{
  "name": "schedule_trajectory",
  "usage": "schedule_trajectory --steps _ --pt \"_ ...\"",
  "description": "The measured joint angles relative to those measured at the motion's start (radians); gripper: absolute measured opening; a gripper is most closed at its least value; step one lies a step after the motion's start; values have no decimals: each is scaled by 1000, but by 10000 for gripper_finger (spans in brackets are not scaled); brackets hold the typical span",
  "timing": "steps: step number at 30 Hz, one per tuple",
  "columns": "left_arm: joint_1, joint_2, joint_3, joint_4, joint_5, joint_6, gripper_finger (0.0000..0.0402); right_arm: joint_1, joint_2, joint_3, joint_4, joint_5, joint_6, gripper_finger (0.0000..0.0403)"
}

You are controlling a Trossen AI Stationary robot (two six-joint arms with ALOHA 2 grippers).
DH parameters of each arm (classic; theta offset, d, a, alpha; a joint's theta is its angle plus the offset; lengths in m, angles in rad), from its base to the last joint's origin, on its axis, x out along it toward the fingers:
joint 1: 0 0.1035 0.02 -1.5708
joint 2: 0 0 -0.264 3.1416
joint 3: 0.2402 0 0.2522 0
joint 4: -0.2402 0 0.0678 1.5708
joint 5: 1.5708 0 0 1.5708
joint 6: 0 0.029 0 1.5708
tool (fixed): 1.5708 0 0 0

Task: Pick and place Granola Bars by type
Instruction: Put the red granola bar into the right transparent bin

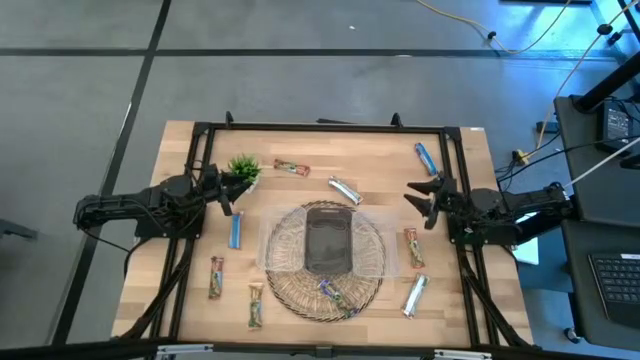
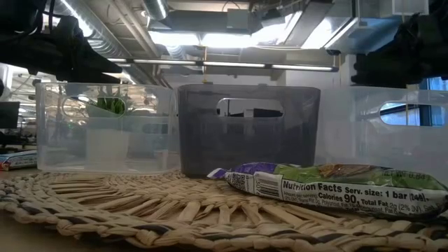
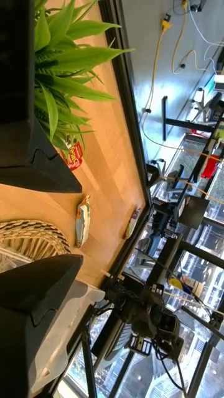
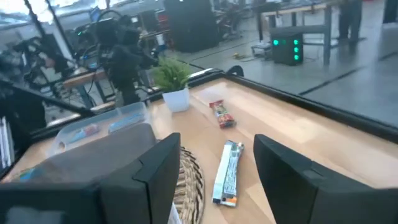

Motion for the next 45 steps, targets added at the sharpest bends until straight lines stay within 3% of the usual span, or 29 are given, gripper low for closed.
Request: schedule_trajectory --steps 11,27,33,39,45 --pt "0 0 0 0 0 1 164 0 0 0 -5 78 121 207" --pt "1 0 0 9 -8 -18 162 0 0 0 -11 79 146 207" --pt "1 0 0 8 -9 -18 164 0 1 3 80 68 106 207" --pt "2 0 0 8 -9 -19 162 0 44 141 57 47 55 207" --pt "2 0 0 8 -34 -18 164 0 238 392 -128 44 63 207"
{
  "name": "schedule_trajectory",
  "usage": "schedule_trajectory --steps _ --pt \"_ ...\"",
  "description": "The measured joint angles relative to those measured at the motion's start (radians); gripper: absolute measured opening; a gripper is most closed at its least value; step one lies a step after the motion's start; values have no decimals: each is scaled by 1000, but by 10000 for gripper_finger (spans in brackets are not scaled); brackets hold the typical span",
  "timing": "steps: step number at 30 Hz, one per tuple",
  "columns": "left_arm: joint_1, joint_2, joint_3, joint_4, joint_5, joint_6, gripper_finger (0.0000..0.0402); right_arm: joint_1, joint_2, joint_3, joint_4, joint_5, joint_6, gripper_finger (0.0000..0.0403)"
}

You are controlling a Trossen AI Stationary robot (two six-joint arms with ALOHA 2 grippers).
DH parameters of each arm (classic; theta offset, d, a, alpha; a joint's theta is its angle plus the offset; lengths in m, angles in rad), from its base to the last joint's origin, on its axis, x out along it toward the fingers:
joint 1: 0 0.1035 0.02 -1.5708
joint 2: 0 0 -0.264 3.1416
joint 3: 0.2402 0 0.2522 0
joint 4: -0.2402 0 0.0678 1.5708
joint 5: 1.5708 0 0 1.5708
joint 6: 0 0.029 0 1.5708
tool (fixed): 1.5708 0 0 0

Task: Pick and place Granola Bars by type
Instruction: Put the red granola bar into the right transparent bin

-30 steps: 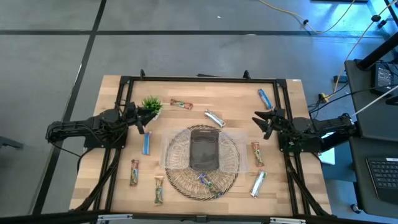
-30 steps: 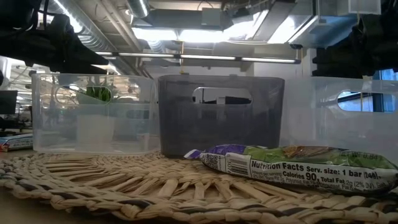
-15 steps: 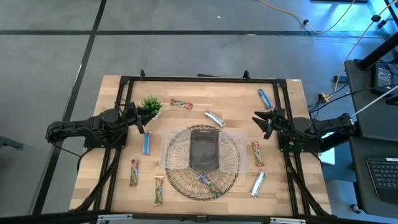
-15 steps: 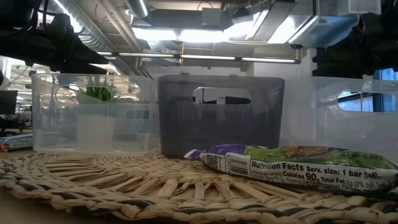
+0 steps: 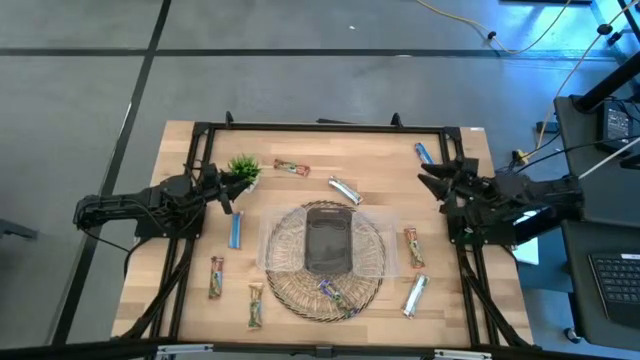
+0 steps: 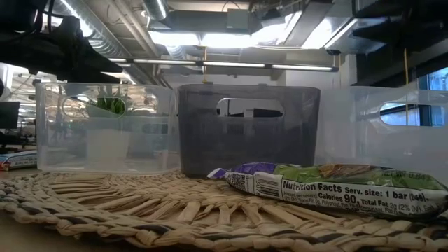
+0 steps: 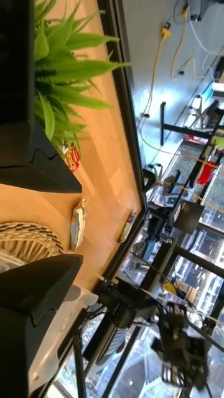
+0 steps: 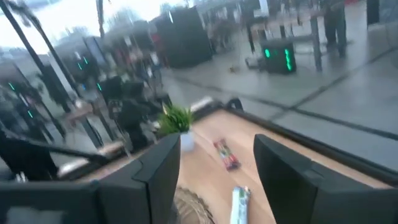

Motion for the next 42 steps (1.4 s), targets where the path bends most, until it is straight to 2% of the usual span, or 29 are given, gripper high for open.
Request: schedule_trajectory --steps 3,7,12,16,21,27,31,42 --pt "0 0 0 0 -26 1 163 0 152 166 -194 -3 72 207" --pt "0 0 0 0 -70 1 162 0 369 396 -549 -42 306 207" --pt "0 0 0 0 -73 1 164 0 617 599 -963 -227 672 207" --pt "0 0 0 0 -73 1 162 0 762 634 -1137 -395 876 207" --pt "0 0 0 -1 -71 1 162 7 873 565 -1125 -540 996 207" --pt "0 0 0 -7 -70 1 163 46 922 423 -962 -592 1009 207" --pt "0 0 0 -9 -70 1 162 81 918 325 -813 -582 1053 207" --pt "0 0 0 -9 -71 1 162 139 917 160 -616 -576 1161 207"
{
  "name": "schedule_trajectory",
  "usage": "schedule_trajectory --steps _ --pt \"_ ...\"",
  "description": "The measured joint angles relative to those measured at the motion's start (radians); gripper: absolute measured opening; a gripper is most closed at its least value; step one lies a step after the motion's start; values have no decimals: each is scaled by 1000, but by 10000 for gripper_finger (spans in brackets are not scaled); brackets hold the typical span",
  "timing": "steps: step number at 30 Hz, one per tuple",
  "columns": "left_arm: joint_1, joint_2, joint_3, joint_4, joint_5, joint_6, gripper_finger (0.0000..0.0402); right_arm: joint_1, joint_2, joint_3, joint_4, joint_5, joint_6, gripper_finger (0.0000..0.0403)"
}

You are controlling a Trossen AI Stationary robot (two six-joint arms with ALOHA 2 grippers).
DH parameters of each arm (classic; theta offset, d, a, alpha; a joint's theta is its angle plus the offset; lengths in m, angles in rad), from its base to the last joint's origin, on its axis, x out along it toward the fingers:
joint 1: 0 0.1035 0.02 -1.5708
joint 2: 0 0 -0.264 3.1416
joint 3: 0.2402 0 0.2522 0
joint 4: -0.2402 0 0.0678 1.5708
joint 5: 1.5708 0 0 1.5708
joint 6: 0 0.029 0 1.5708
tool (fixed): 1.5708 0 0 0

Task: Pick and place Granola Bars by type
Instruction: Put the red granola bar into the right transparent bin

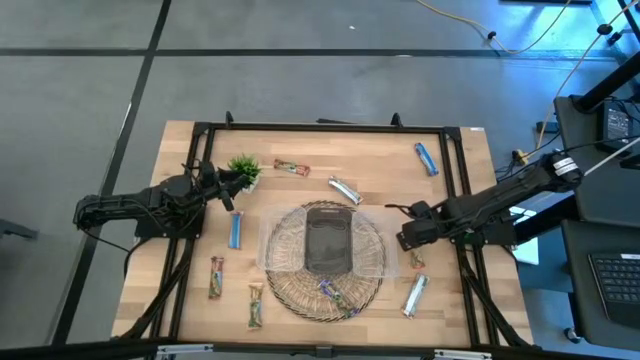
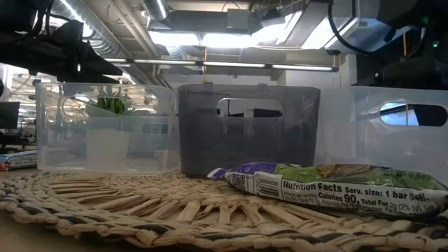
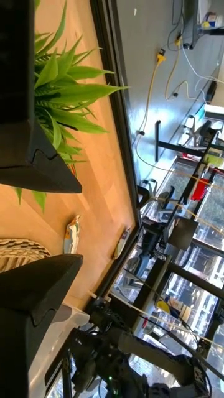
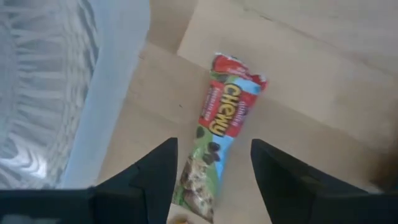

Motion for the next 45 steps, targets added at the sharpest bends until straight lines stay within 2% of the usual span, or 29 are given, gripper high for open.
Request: schedule_trajectory --steps 7,18,23,29,33,41,45 --pt "0 0 0 0 0 0 164 2 44 -41 63 0 -2 207" --pt "0 0 0 0 -3 0 162 2 206 -42 143 -21 -6 206" --pt "0 0 0 0 -2 0 164 1 247 -36 140 -38 -7 183" --pt "0 0 0 0 -3 0 162 1 243 -38 139 -47 -9 124" --pt "0 0 0 0 -3 0 164 2 221 -40 135 -50 -13 98" --pt "0 0 0 0 -2 0 162 2 118 -34 57 -67 -32 89" --pt "0 0 0 0 -2 0 164 2 64 17 4 -59 -57 89"
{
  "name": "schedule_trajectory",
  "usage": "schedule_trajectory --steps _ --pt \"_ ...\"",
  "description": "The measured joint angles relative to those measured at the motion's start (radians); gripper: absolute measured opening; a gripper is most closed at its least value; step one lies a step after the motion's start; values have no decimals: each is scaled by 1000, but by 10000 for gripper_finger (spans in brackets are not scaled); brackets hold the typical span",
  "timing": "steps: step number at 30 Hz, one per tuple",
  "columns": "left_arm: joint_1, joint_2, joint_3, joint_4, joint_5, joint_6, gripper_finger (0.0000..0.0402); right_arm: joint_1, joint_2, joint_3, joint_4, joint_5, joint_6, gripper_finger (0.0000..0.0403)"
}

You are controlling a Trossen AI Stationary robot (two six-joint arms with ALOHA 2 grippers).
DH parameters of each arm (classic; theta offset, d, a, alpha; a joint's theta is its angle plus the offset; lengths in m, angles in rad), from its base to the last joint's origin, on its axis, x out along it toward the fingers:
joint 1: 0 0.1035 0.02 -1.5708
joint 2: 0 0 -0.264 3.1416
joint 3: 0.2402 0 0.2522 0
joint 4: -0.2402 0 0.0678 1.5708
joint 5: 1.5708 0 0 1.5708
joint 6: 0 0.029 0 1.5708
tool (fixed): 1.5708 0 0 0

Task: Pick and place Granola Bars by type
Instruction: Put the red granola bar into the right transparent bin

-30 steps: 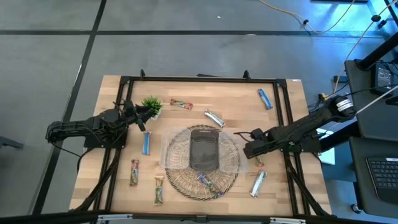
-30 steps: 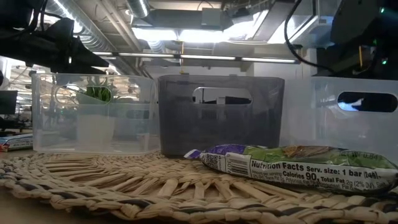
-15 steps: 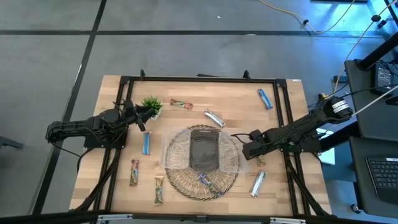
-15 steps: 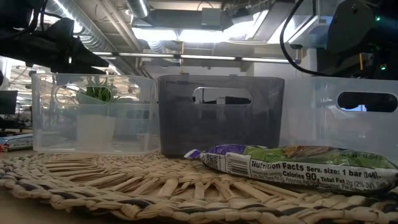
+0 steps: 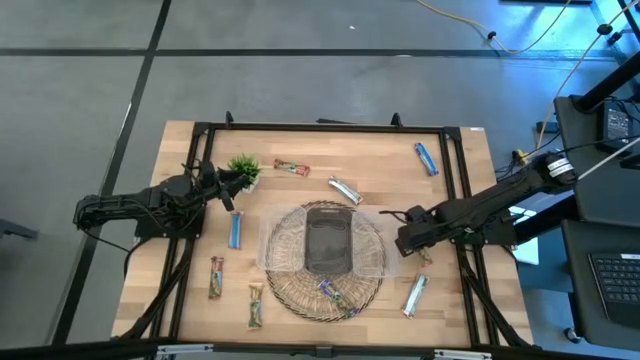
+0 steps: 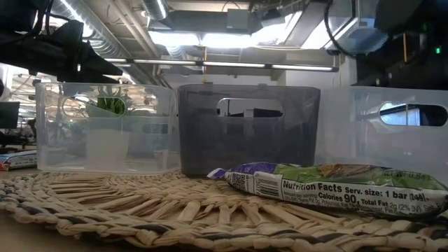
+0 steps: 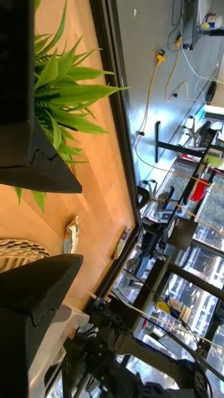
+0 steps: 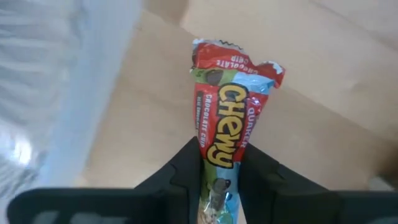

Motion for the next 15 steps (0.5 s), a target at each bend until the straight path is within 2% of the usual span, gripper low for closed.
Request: schedule_trajectory --steps 9,15 --pt "0 0 0 0 -1 0 162 0 -40 254 -224 127 -8 89" --pt "0 0 0 0 0 0 164 -1 0 368 -156 232 -84 89"
